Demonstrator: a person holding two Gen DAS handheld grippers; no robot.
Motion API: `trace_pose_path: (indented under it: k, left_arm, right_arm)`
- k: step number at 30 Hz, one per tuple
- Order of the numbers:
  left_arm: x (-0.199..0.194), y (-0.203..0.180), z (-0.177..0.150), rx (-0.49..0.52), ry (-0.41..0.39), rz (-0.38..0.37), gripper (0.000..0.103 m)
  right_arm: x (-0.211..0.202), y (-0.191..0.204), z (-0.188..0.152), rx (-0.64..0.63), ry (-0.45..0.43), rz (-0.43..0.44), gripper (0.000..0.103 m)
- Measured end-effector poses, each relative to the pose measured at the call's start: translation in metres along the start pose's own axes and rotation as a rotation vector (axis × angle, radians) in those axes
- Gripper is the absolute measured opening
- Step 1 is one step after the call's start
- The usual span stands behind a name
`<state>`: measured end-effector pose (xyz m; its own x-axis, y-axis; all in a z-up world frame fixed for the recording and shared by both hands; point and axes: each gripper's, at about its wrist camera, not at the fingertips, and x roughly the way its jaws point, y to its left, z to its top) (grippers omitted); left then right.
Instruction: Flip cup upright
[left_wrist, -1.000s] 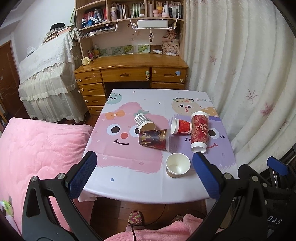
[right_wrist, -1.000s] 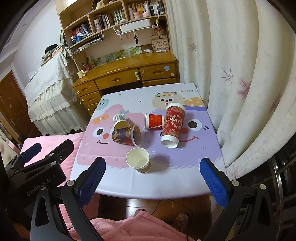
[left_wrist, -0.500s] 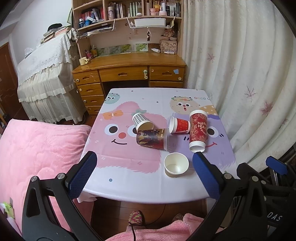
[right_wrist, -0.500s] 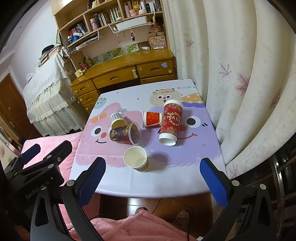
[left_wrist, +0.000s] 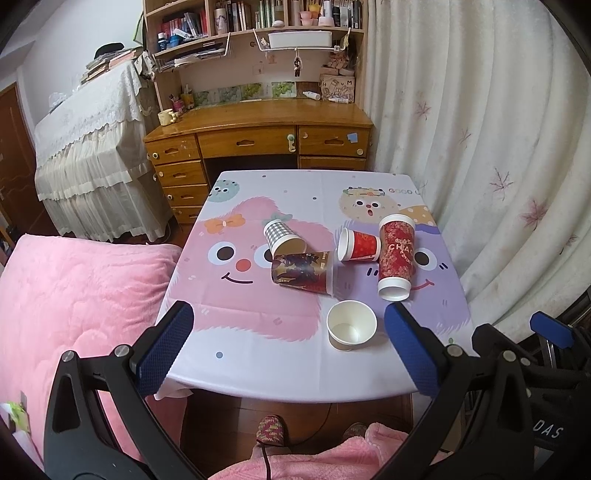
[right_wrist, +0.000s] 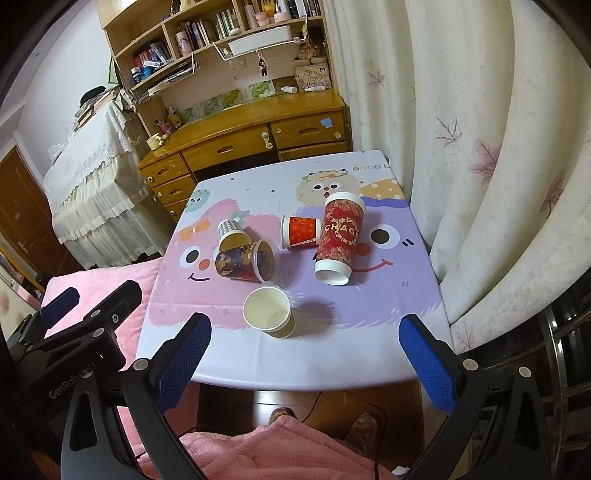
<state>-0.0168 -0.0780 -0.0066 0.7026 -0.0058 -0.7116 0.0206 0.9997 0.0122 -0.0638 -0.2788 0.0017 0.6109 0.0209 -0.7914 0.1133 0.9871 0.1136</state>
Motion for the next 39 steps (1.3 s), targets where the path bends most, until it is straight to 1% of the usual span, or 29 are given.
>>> trace_pose_path:
  k: [7,16,24,39]
  left_arm:
    - [0.007,0.001,-0.006,0.001,0.021,-0.003,0.102]
    - [0.008,0.0,-0.004,0.002,0.022,-0.002,0.102]
    - [0.009,-0.001,-0.003,0.002,0.023,-0.001,0.102]
    - [0.013,0.001,-0.001,0.001,0.03,0.005,0.102]
  right_arm:
    - [0.006,0.0,0.0,0.005,0.024,0.005,0.103]
    - [0.009,-0.002,0.0,0.01,0.027,0.001,0.103]
    - [0.015,-0.009,0.004,0.028,0.049,0.0,0.103]
    - [0.017,-0.008,0.008,0.025,0.049,0.006,0.103]
